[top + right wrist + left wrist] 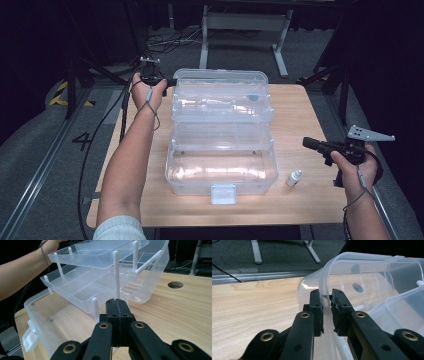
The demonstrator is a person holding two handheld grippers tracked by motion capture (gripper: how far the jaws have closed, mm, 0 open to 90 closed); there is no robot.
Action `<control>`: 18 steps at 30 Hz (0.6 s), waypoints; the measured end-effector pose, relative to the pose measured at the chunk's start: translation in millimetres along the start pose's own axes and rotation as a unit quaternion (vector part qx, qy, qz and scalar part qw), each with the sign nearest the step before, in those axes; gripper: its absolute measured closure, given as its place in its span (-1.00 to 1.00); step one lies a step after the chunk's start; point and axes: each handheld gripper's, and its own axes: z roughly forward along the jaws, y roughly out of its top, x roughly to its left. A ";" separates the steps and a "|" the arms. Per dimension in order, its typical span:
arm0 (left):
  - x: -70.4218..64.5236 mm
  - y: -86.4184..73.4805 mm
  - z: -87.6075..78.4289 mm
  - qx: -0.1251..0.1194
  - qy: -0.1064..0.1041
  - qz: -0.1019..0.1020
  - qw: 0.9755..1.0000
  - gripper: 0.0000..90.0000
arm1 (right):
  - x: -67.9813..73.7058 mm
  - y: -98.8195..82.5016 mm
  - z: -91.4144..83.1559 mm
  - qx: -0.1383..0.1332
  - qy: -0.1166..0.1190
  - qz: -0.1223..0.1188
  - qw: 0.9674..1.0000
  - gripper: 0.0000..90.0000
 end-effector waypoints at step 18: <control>12.3 -0.3 17.9 0.033 -0.004 -0.033 0.999 0.76 | -6.5 -3.2 2.2 0.006 -0.001 0.008 1.000 1.00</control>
